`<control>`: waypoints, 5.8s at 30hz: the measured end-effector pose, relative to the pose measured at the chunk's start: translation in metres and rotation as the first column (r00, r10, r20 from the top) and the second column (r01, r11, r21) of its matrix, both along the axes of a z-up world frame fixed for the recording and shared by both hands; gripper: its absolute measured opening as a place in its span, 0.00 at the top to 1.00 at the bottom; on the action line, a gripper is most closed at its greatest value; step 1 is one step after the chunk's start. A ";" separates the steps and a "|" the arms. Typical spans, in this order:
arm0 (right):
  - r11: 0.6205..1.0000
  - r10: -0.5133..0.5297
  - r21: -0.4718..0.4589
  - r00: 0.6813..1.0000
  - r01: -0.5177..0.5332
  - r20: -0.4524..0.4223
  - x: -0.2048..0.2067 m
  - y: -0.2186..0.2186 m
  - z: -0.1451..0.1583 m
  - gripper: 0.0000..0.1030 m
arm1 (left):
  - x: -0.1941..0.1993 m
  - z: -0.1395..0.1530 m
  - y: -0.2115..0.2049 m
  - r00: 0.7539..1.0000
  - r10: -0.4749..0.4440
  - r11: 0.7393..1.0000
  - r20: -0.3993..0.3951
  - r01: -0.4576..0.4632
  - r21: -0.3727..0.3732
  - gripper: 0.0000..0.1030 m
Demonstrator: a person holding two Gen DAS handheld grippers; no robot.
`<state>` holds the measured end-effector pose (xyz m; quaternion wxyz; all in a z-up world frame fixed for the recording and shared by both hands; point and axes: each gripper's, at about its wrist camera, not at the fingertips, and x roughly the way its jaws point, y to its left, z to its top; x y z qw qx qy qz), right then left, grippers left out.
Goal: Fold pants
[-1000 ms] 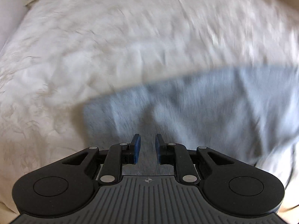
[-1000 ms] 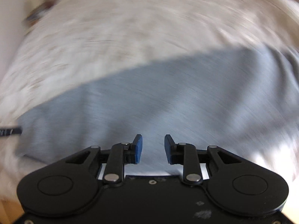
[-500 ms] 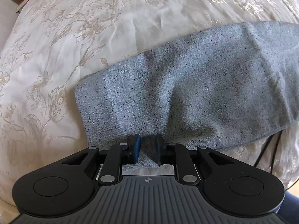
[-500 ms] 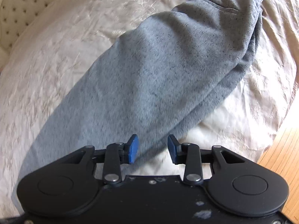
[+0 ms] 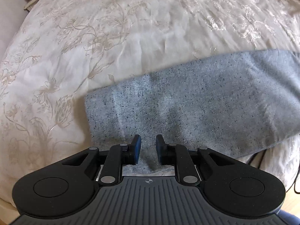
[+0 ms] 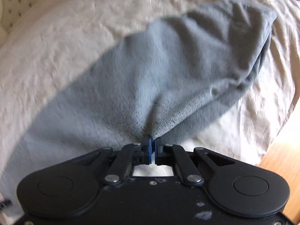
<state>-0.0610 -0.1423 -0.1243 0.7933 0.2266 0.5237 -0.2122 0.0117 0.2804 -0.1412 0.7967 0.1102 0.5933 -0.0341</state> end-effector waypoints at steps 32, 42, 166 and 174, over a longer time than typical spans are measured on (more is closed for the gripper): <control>0.993 -0.115 -0.002 0.993 0.115 0.011 0.008 -0.178 0.023 0.59 | 0.009 -0.044 -0.225 0.971 -0.197 0.980 -0.138 0.195 -0.028 0.82; 0.999 0.046 -0.017 0.999 -0.046 -0.021 -0.001 -0.210 0.044 0.97 | 0.010 -0.023 -0.225 0.989 -0.122 0.992 -0.082 0.124 0.024 0.82; 0.745 0.666 -0.118 0.725 -0.656 0.176 0.199 -0.112 0.035 0.89 | 0.068 -0.068 -0.167 0.969 0.230 0.973 -0.088 -0.228 0.032 0.82; 0.763 0.643 -0.081 0.766 -0.641 0.000 0.173 -0.103 -0.007 0.89 | 0.053 -0.068 -0.128 0.956 0.276 0.960 -0.101 -0.268 0.088 0.81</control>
